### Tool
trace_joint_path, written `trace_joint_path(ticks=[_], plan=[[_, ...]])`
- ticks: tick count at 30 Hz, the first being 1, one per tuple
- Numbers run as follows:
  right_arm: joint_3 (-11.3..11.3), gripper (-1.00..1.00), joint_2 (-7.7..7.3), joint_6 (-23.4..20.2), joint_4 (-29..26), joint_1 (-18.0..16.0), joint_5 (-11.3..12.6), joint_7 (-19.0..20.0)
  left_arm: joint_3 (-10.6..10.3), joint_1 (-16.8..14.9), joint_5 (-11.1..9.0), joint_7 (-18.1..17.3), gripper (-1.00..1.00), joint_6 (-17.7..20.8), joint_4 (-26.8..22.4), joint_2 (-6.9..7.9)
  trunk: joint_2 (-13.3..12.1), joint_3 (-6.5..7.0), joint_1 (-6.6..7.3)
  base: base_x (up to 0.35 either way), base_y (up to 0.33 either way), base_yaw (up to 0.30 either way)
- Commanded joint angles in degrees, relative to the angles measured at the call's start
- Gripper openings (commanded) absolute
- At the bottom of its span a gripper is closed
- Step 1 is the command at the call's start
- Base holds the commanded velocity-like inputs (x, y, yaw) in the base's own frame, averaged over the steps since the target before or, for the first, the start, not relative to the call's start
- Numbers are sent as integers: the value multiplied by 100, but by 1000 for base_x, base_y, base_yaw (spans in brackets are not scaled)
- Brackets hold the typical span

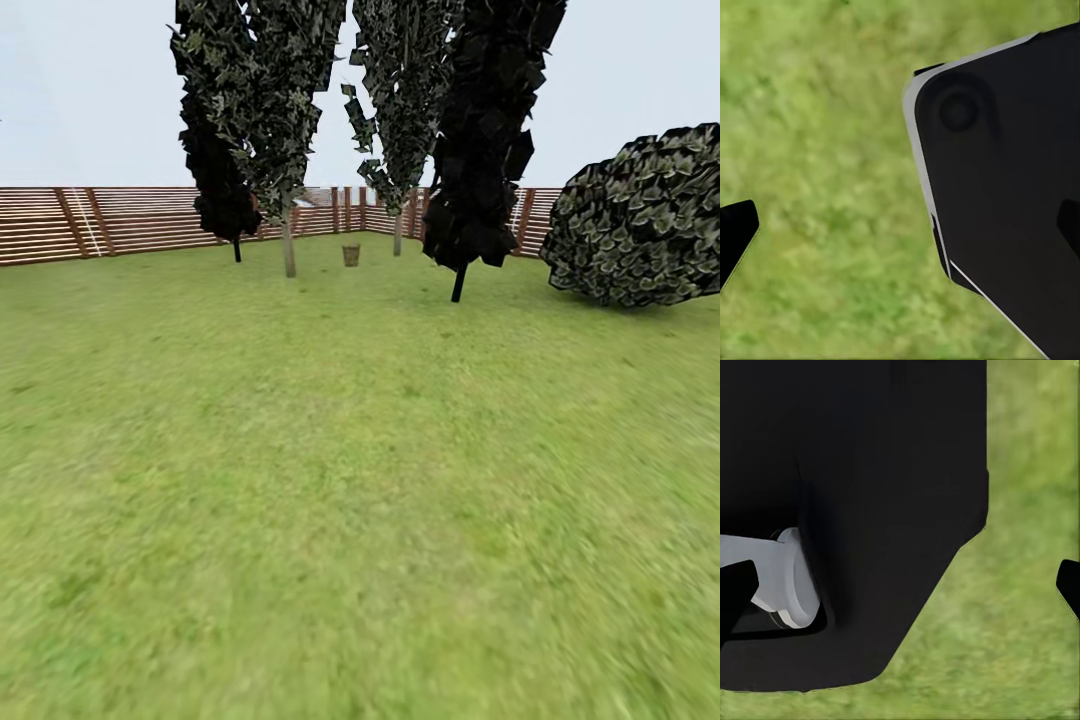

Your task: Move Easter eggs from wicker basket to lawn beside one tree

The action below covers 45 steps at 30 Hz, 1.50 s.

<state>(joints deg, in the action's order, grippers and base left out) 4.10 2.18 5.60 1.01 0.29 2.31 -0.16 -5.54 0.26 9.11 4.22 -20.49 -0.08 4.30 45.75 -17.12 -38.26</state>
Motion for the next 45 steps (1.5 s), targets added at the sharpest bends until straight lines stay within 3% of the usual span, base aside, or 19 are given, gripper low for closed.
trace_joint_path(ticks=[1,45], plan=[[38,100,1,37,9,-3,24,-2,-44,0,39,44,100,-16,-1,1,3,-4,-5,340,0,0],[38,100,1,37,12,-3,24,-2,-48,0,47,44,100,-7,-1,-8,3,-4,-5,340,0,0]])
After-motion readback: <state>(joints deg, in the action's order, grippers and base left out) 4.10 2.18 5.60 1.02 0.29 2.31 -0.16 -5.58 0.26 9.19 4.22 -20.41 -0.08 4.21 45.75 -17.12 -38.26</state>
